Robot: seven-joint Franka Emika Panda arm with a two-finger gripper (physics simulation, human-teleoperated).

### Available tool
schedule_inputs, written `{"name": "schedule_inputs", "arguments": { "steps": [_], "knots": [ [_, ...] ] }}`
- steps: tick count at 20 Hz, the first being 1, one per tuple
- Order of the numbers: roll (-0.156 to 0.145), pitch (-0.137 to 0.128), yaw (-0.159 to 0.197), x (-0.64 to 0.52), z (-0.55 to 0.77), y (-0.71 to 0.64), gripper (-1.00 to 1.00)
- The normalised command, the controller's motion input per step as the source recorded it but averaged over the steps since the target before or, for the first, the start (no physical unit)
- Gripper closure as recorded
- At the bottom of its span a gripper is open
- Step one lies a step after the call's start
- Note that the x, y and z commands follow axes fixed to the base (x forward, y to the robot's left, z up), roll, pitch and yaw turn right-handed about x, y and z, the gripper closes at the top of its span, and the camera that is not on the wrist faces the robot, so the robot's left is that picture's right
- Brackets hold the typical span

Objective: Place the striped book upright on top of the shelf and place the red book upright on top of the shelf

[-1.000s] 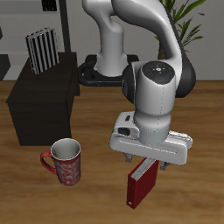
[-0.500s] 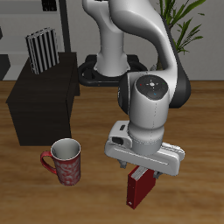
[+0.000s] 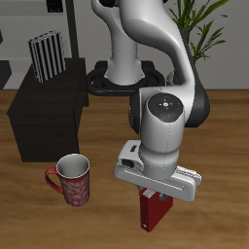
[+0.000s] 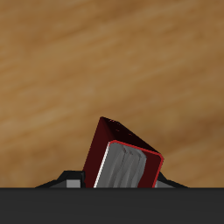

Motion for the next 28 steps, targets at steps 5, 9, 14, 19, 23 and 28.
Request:
{"name": "schedule_inputs", "arguments": {
  "steps": [5, 9, 14, 19, 23, 28],
  "knots": [
    [0.0, -0.016, -0.007, -0.03, 0.2, -0.06, 1.0],
    [-0.007, -0.063, 0.041, -0.26, 0.5, -0.1, 1.0],
    [-0.003, -0.032, -0.048, -0.42, 0.71, -0.24, 1.0],
    [-0.017, -0.082, 0.037, -0.69, 0.69, -0.24, 1.0],
    [0.02, -0.082, 0.084, -0.79, 0.72, -0.22, 1.0],
    [-0.032, -0.101, 0.141, -0.67, 0.54, -0.19, 1.0]
  ]
}}
